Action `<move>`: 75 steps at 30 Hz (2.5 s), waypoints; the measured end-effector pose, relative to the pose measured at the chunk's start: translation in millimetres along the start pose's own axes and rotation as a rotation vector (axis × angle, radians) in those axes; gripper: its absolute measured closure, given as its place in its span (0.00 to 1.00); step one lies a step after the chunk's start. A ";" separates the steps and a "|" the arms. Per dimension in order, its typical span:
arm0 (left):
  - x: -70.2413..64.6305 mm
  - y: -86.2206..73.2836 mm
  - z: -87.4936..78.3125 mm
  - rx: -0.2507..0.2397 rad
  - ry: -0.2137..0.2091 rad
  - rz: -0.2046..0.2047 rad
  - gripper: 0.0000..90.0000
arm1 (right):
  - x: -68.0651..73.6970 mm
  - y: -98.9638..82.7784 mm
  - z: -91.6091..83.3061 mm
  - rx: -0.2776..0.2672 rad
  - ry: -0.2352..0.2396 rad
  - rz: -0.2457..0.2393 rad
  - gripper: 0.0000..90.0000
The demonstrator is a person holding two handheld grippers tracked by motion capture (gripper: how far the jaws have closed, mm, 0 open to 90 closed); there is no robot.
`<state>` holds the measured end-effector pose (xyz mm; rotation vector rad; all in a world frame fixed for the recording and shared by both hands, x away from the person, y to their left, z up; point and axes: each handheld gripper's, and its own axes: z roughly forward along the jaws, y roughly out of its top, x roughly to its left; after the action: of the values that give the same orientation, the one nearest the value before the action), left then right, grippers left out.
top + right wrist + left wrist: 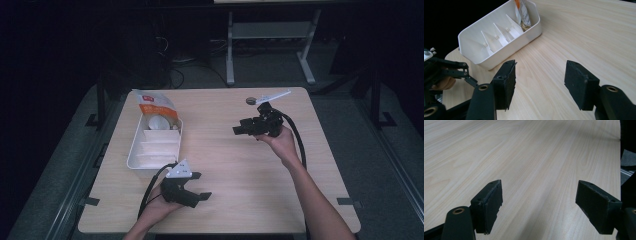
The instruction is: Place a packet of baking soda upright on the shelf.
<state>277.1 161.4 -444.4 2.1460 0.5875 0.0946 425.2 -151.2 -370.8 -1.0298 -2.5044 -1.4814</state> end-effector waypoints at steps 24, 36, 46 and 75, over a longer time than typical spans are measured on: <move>0.7 0.1 -1.1 -0.002 0.011 -0.002 0.24 | -6.1 -36.7 -30.2 -0.011 -0.024 0.028 0.43; 1.6 0.0 -1.3 -0.005 0.014 -0.003 0.24 | -4.8 -57.5 -41.8 0.002 -0.032 0.046 0.41; 1.9 0.1 -0.7 0.000 0.014 -0.001 0.24 | 0.8 -73.5 -51.9 -0.001 -0.031 0.052 0.39; 0.6 -0.2 0.7 0.002 0.007 -0.002 0.24 | 25.2 -143.1 -73.0 -0.004 -0.048 0.079 0.34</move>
<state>277.7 161.2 -445.0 2.1479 0.5937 0.1013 304.3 -241.7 -431.1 -1.1640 -2.4616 -1.4583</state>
